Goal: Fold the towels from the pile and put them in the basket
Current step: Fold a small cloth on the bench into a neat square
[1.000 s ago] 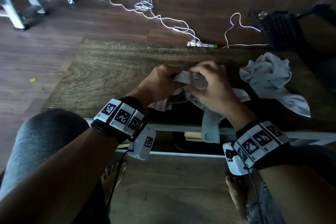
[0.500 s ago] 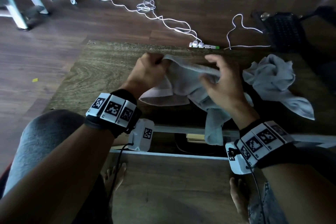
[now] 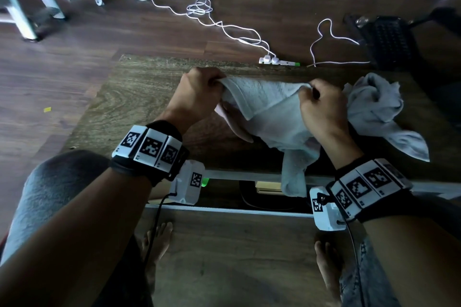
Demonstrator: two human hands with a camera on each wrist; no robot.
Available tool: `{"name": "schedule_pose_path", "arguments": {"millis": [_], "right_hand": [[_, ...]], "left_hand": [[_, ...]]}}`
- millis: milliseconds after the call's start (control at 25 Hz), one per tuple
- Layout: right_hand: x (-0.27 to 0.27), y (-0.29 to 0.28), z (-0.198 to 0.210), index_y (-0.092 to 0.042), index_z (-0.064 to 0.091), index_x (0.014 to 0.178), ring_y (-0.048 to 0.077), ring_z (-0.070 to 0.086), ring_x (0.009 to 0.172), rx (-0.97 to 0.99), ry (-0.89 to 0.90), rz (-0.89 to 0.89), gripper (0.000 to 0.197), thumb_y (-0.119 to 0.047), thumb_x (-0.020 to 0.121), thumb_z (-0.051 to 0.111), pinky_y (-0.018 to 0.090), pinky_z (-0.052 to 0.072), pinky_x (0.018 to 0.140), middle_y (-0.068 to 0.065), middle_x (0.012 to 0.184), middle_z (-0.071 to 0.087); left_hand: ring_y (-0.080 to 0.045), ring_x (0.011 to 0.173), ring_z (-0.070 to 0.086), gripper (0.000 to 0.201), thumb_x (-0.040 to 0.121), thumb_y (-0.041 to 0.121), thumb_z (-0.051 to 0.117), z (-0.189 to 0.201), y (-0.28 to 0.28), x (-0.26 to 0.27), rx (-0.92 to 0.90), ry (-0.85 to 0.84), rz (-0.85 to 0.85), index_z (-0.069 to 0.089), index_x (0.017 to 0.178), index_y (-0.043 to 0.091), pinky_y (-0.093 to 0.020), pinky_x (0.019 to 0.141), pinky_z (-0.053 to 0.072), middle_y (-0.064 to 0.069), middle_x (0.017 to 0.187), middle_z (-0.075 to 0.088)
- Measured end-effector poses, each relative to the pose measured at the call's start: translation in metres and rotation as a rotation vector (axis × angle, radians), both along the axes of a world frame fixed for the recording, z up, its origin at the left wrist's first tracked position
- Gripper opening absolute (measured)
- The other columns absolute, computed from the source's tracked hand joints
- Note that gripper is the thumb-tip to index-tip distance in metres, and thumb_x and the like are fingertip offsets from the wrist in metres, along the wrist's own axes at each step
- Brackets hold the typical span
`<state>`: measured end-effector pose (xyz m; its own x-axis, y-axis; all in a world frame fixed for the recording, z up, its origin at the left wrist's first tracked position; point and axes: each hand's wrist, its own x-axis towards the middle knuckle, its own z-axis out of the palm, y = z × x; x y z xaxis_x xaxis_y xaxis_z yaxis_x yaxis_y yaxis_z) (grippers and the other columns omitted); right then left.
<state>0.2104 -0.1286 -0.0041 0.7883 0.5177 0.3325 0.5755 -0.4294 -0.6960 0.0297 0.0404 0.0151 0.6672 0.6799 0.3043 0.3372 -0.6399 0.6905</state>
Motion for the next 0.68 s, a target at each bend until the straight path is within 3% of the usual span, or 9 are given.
{"name": "schedule_pose_path", "arguments": {"millis": [40, 80, 160, 280, 360, 440, 520, 640, 680], "right_hand": [[0.000, 0.000, -0.004, -0.015, 0.063, 0.093, 0.024, 0.062, 0.084, -0.027, 0.012, 0.030, 0.014, -0.026, 0.089, 0.057, 0.034, 0.049, 0.073, 0.003, 0.086, 0.066], [-0.002, -0.002, -0.006, -0.019, 0.063, 0.105, 0.022, 0.062, 0.096, -0.038, 0.016, 0.085, 0.020, -0.026, 0.086, 0.063, 0.035, 0.051, 0.082, 0.002, 0.100, 0.067], [-0.011, -0.004, -0.008, -0.025, 0.054, 0.128, 0.019, 0.052, 0.117, -0.055, 0.027, 0.269, 0.054, -0.029, 0.078, 0.075, 0.034, 0.045, 0.096, -0.001, 0.124, 0.059], [-0.029, -0.007, -0.004, -0.031, 0.041, 0.141, 0.018, 0.037, 0.131, -0.098, 0.031, 0.494, 0.080, -0.042, 0.073, 0.081, 0.033, 0.035, 0.103, -0.008, 0.133, 0.045], [-0.039, -0.005, -0.002, -0.023, 0.049, 0.135, 0.014, 0.041, 0.124, -0.060, -0.006, 0.485, 0.070, -0.042, 0.075, 0.081, 0.029, 0.038, 0.100, -0.013, 0.120, 0.044], [-0.039, -0.002, -0.002, -0.015, 0.062, 0.116, 0.010, 0.055, 0.107, 0.049, -0.090, 0.448, 0.036, -0.032, 0.086, 0.073, 0.029, 0.046, 0.090, -0.012, 0.105, 0.056], [-0.030, 0.001, -0.003, -0.013, 0.067, 0.098, 0.009, 0.063, 0.084, 0.119, -0.143, 0.381, 0.010, -0.020, 0.092, 0.064, 0.031, 0.051, 0.076, -0.011, 0.087, 0.063], [-0.014, 0.001, -0.001, -0.013, 0.064, 0.093, 0.007, 0.058, 0.075, 0.215, -0.129, 0.227, 0.008, -0.017, 0.093, 0.057, 0.033, 0.049, 0.071, -0.010, 0.082, 0.063], [-0.012, 0.001, -0.001, -0.013, 0.063, 0.095, 0.006, 0.056, 0.075, 0.229, -0.127, 0.189, 0.010, -0.018, 0.095, 0.055, 0.033, 0.048, 0.072, -0.010, 0.083, 0.062]], "left_hand": [[0.000, 0.058, 0.053, 0.017, 0.086, 0.014, 0.050, 0.001, -0.003, 0.002, -0.036, -0.005, 0.004, 0.065, 0.077, 0.014, -0.012, 0.053, 0.038, 0.009, 0.066, 0.060], [-0.001, 0.054, 0.048, 0.021, 0.089, 0.020, 0.051, 0.000, -0.006, 0.004, -0.084, 0.002, 0.028, 0.061, 0.072, 0.011, -0.015, 0.049, 0.036, 0.007, 0.063, 0.055], [-0.006, 0.053, 0.043, 0.038, 0.094, 0.033, 0.049, -0.002, -0.012, 0.010, -0.181, 0.045, 0.058, 0.058, 0.071, 0.004, -0.017, 0.044, 0.032, 0.002, 0.062, 0.052], [-0.003, 0.048, 0.036, 0.048, 0.098, 0.039, 0.048, -0.008, -0.025, 0.016, -0.180, 0.036, -0.024, 0.050, 0.061, 0.009, -0.014, 0.042, 0.029, 0.008, 0.054, 0.043], [0.006, 0.048, 0.042, 0.044, 0.098, 0.038, 0.049, -0.011, -0.030, 0.017, -0.213, 0.009, -0.100, 0.055, 0.062, 0.014, -0.010, 0.048, 0.038, 0.013, 0.052, 0.048], [0.010, 0.057, 0.052, 0.035, 0.097, 0.037, 0.052, -0.014, -0.032, 0.018, -0.278, -0.009, -0.178, 0.064, 0.068, 0.021, -0.014, 0.055, 0.048, 0.017, 0.058, 0.058], [0.011, 0.056, 0.051, 0.028, 0.092, 0.033, 0.059, -0.016, -0.028, 0.017, -0.160, 0.043, -0.179, 0.062, 0.065, 0.029, -0.013, 0.056, 0.043, 0.017, 0.057, 0.060], [-0.001, 0.069, 0.062, 0.007, 0.080, 0.024, 0.064, -0.018, -0.018, 0.016, -0.015, 0.087, -0.063, 0.070, 0.077, 0.024, -0.022, 0.063, 0.047, 0.006, 0.072, 0.069], [-0.006, 0.075, 0.065, 0.010, 0.078, 0.022, 0.064, -0.018, -0.014, 0.016, -0.015, 0.086, -0.018, 0.073, 0.083, 0.021, -0.025, 0.067, 0.050, 0.004, 0.077, 0.072]]}}
